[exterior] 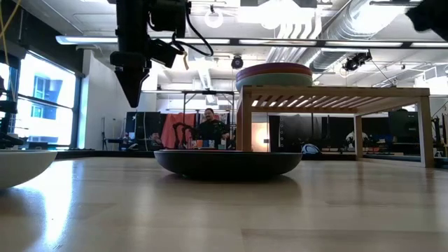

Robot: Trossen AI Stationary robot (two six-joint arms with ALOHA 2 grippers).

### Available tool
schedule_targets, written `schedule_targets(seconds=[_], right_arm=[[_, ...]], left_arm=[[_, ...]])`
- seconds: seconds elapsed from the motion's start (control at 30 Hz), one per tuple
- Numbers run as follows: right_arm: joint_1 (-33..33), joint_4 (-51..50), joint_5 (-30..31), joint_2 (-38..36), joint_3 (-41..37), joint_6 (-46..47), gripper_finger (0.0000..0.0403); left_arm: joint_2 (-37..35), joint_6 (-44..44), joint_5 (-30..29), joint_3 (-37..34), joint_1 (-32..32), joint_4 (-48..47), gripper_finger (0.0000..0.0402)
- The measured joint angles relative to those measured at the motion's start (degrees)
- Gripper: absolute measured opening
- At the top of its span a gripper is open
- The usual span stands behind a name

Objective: Place and stack plates onto a shelf
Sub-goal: Put the bottom right blue plate on the shelf

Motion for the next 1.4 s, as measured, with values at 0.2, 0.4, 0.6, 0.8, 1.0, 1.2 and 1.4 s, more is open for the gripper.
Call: schedule_targets(seconds=[0.2,0.4,0.6,0.8,1.0,1.2,1.4], right_arm=[[-0.71,0.44,-0.54,0.00,-1.34,-0.97,0.0100],[-1.13,2.34,-1.78,0.03,-4.01,-1.98,0.0064],[-1.64,3.47,-2.33,0.00,-3.52,-2.91,0.0006],[-2.26,0.64,-0.99,-0.02,-0.34,-3.36,0.0002],[-2.60,-1.28,3.32,-0.66,4.02,-1.53,0.0000],[-2.64,-1.53,6.27,-0.74,7.45,0.82,0.0000],[-2.64,-1.49,8.83,-0.74,10.09,2.86,0.0000]], left_arm=[[0.00,0.01,0.00,0.00,0.00,0.08,0.0117],[0.00,1.63,0.00,0.00,0.00,0.50,0.0117],[0.00,1.91,0.00,0.00,0.00,0.49,0.0117],[0.00,1.93,0.00,0.00,0.00,0.57,0.0117],[0.00,1.93,0.00,0.00,0.00,0.57,0.0117],[0.00,1.93,0.00,0.00,-0.01,0.59,0.0117],[0.00,1.93,0.00,0.00,-0.01,0.59,0.0117]])
